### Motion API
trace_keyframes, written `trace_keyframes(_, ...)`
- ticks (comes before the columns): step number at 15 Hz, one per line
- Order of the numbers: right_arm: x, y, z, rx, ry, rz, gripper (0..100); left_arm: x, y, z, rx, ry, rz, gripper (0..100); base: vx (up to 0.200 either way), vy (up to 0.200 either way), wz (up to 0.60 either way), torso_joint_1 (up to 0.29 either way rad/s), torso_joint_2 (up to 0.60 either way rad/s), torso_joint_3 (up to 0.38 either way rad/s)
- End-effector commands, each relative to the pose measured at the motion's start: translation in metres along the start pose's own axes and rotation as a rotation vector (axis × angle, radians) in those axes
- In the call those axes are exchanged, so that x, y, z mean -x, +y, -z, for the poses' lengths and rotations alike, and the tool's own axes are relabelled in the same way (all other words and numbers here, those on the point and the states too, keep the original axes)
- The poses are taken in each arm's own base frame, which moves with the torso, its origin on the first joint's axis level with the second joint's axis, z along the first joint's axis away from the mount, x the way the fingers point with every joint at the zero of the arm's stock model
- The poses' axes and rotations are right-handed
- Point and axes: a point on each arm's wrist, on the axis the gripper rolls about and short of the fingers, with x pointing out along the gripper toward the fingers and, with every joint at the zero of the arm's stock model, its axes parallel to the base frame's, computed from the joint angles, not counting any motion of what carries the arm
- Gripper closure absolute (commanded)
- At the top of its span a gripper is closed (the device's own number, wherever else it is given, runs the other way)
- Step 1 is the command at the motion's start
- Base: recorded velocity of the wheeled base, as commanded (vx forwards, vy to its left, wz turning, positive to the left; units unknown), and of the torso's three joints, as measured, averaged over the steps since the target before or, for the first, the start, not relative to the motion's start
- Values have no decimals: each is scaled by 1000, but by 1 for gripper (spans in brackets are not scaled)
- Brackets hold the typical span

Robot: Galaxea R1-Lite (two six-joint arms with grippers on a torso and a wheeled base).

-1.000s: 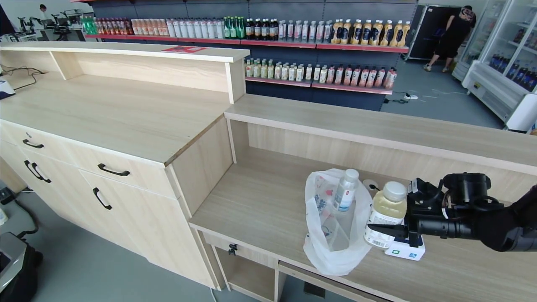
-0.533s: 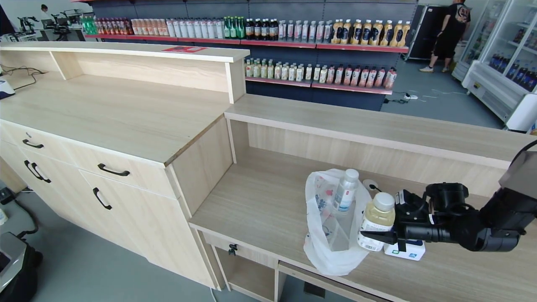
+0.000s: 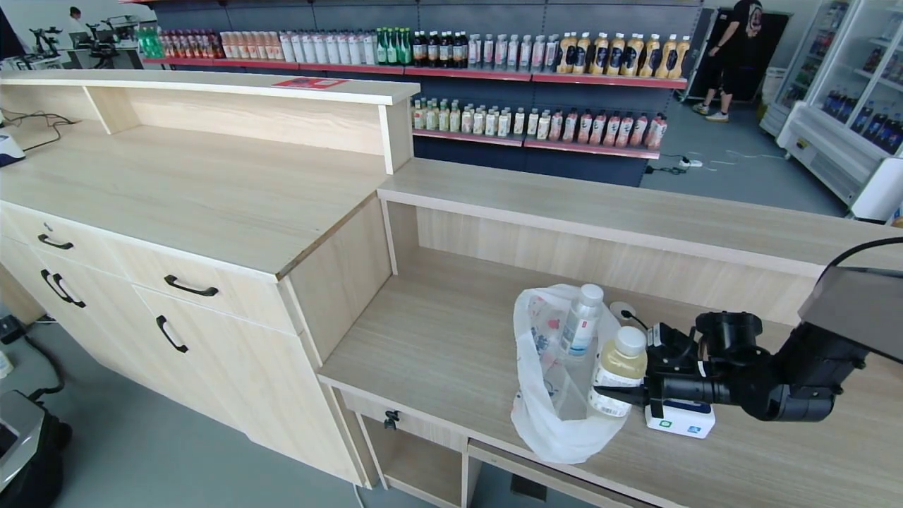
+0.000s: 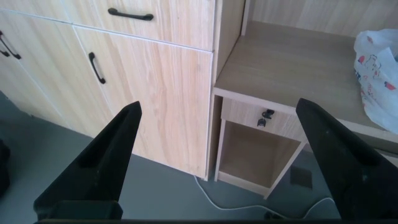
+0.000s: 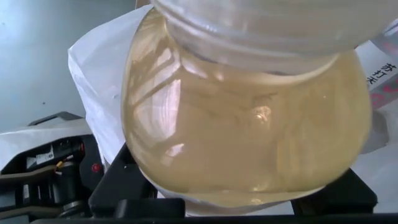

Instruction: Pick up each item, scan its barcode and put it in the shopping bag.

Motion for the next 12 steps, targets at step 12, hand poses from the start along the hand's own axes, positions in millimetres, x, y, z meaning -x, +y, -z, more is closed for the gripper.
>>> trace_keyframes(12, -49, -5, 14, -5, -27, -79, 100, 0, 0, 0, 0, -1, 0, 0, 0, 0, 0, 0, 0, 0)
